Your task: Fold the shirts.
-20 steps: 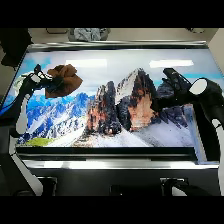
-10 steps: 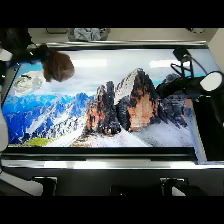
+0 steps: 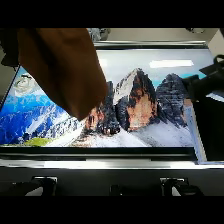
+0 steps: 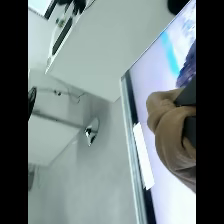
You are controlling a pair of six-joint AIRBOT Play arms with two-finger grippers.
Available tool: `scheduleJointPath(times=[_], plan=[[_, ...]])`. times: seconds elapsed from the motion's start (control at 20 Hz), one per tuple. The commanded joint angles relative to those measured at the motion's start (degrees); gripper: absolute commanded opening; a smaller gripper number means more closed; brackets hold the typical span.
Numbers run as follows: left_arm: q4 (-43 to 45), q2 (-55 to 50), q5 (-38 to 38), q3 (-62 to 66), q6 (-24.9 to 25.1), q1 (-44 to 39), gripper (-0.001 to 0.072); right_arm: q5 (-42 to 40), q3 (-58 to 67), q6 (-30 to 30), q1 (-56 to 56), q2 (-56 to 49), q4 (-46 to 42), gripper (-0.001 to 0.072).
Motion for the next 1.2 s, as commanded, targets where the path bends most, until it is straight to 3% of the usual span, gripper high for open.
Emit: scheduleJointPath(times=[0.0,0.15,0.3,0.45,0.5,0.55,0.7,0.75,0.85,1.0,1.15], plan=[[5.22,2.56,-5.09,-9.55,-3.76,-5.6,0.0027,9.81,0.15,0.04,0.04,4.61,-3.63,0.0603],[7.43,2.38,-4.55,-28.79,-7.26,-9.88,0.0027,17.29,-0.83,0.09,0.04,3.23,-3.63,0.0602],[7.32,-0.63,6.45,-46.88,-11.19,-12.39,0.0028,17.55,-3.28,0.04,0.04,-1.11,-3.52,0.0602],[5.53,-7.91,7.39,-50.8,-16.46,-11.39,0.0038,17.29,-6.58,0.07,0.04,-8.02,-2.8,0.0602],[3.48,-9.86,6.93,-49.66,-16.33,-10.51,0.0245,17.29,-7.61,0.04,0.04,-10.34,-2.27,0.0602],[1.99,-10.82,6.19,-47.78,-15.58,-9.31,0.07,17.25,-8.68,0.04,0.04,-12.72,-1.64,0.0605],[3.19,-10.62,-2.08,-38.21,-10.19,-2.34,0.0709,17.25,-10.45,-0.09,0.04,-18.38,0.42,0.064],[6.36,-10.58,-6.95,-34.73,-9.73,0.42,0.0709,17.25,-11.02,-0.81,0.04,-19.76,2.12,0.0682],[15.56,-10.21,-17.9,-30.73,-9.68,5.49,0.0709,17.22,-12.87,-3.17,0.04,-22.16,8.76,0.0688],[21.81,-9.05,-30.91,-36.28,-5.07,10.78,0.0709,13.81,-17.99,-6.01,0.07,-24.17,19.43,0.0689],[16.22,-4.92,-28.11,-52.7,-3.41,11.72,0.0708,9.7,-25.03,-6.21,0.52,-25.33,26.53,0.0688]])
